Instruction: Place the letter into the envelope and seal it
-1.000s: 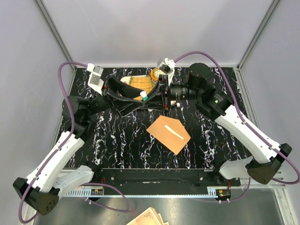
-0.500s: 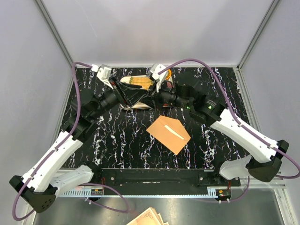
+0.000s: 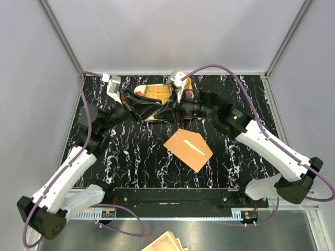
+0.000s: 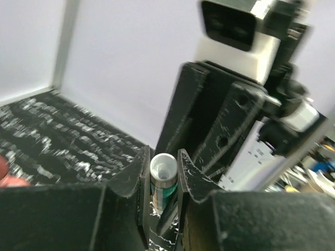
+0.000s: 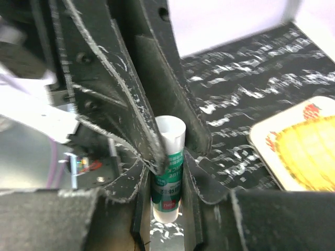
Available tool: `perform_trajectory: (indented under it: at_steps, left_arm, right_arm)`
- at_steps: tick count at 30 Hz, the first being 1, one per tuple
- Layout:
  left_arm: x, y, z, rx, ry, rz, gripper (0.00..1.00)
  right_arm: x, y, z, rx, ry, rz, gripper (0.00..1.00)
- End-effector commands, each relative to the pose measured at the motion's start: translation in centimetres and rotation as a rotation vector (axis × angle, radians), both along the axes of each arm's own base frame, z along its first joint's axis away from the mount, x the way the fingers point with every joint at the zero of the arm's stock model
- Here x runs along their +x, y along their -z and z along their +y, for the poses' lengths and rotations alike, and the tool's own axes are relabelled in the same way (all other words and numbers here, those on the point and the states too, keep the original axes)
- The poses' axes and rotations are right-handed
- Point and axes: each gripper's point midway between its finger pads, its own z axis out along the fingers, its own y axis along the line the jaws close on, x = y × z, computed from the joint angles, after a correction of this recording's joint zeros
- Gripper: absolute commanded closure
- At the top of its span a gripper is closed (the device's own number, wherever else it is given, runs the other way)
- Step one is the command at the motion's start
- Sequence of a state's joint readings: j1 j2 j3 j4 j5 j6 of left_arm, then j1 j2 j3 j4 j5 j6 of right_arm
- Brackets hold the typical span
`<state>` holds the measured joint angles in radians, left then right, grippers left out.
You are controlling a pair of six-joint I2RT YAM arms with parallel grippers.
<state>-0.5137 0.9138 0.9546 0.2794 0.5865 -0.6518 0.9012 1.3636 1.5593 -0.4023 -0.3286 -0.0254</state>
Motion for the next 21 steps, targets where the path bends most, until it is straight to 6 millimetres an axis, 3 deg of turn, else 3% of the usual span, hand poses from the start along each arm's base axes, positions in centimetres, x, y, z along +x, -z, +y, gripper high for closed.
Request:
perform_trajectory:
  at_steps: [1,3,4,6,7,8,9,12,14,15,16,18,19,20,21]
  left_arm:
    - [-6.7,-3.0,-0.5,-0.082,0.424,-0.194,0.99]
    - [-9.0,-4.6,-0.1,-0.117,0.52,-0.324,0.95]
    - [-9.3,-4.0,-0.4,-0.111,0.596,-0.261,0.95]
    - [-11.5,-5.4,0.1,-0.154,0.676,-0.382,0.93]
    - [-11.5,-5.1,-0.2,-0.162,0.741,-0.297,0.91]
    - [-12.8,-5.1,-0.1,-0.177,0.799,-0.333,0.88]
    - [-13.1,-5.3,-0.4,-0.165,0.83,-0.322,0.75]
    - [-13.5,-4.8,-0.6,-0.142,0.834,-0.375,0.5]
    - [-11.7,-5.4,-0.7,-0.166,0.774,-0.271,0.41]
    - [-10.8,-5.2,-0.8,-0.159,0.734,-0.263,0.37]
    - [-10.1,-5.4,-0.4,-0.145,0.688,-0.232,0.34]
    - [-8.4,-5.3,-0.3,-0.113,0.596,-0.256,0.34]
    - [-5.8,-4.4,-0.3,-0.078,0.507,-0.097,0.35]
    - [-3.9,-3.5,-0.1,-0.056,0.405,-0.041,0.37]
    - [-1.5,-3.1,0.4,0.024,0.226,-0.172,0.4]
  right_arm:
    - [-5.7,-7.0,-2.2,0.287,-0.343,0.105,1.0]
    - [-7.8,-8.0,-2.6,0.317,-0.482,0.108,1.0]
    - [-8.4,-7.9,-2.6,0.313,-0.519,0.177,1.0]
    - [-10.0,-8.9,-2.9,0.346,-0.64,0.148,1.0]
    - [-10.3,-8.8,-2.8,0.346,-0.661,0.216,1.0]
    - [-10.4,-8.4,-2.7,0.342,-0.675,0.246,1.0]
    - [-10.8,-8.6,-2.9,0.345,-0.714,0.236,1.0]
    - [-10.4,-8.1,-2.5,0.332,-0.705,0.302,1.0]
    - [-10.0,-8.3,-2.5,0.327,-0.673,0.235,1.0]
    - [-9.2,-7.5,-2.3,0.303,-0.605,0.277,1.0]
    - [-8.8,-7.4,-2.4,0.297,-0.577,0.202,1.0]
    - [-6.7,-6.2,-2.4,0.256,-0.412,0.217,1.0]
    - [-5.7,-6.0,-2.6,0.245,-0.346,0.161,1.0]
    - [-3.4,-5.2,-2.9,0.214,-0.196,0.159,1.0]
    - [-2.3,-4.8,-3.1,0.196,-0.127,0.132,1.0]
